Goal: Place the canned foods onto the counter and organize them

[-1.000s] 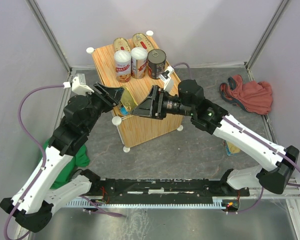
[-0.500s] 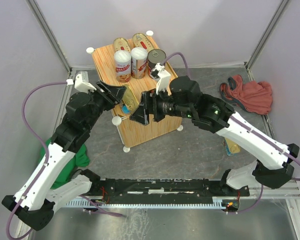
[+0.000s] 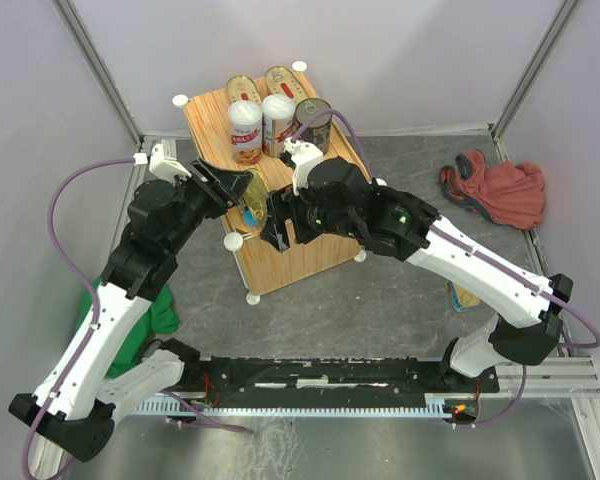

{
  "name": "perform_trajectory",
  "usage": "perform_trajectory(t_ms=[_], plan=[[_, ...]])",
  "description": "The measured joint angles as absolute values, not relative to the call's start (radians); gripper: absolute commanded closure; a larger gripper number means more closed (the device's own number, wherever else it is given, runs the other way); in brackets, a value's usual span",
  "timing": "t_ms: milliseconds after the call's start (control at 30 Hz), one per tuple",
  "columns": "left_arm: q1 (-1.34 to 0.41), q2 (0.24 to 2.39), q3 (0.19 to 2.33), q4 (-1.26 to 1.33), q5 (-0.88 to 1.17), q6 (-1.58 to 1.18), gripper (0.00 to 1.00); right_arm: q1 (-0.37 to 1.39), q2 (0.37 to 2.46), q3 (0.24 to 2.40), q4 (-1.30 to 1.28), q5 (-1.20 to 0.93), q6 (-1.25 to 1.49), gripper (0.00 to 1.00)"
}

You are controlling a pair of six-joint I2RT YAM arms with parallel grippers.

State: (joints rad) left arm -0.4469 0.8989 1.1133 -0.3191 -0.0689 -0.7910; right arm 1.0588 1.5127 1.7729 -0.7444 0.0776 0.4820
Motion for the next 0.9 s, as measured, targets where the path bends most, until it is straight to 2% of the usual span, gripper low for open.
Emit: perform_trajectory(t_ms=[533,900], plan=[[-0.392,0.908,1.113,-0.311,0.027,-0.791,0.97,1.068,1.588,1.811,-0.720,0.101,0.455,0.20],[-0.382,0.910,1.113,-0.308,0.046,-0.791,0.97,1.078,1.620,1.851,-0.688,0.146,0.446,0.25]])
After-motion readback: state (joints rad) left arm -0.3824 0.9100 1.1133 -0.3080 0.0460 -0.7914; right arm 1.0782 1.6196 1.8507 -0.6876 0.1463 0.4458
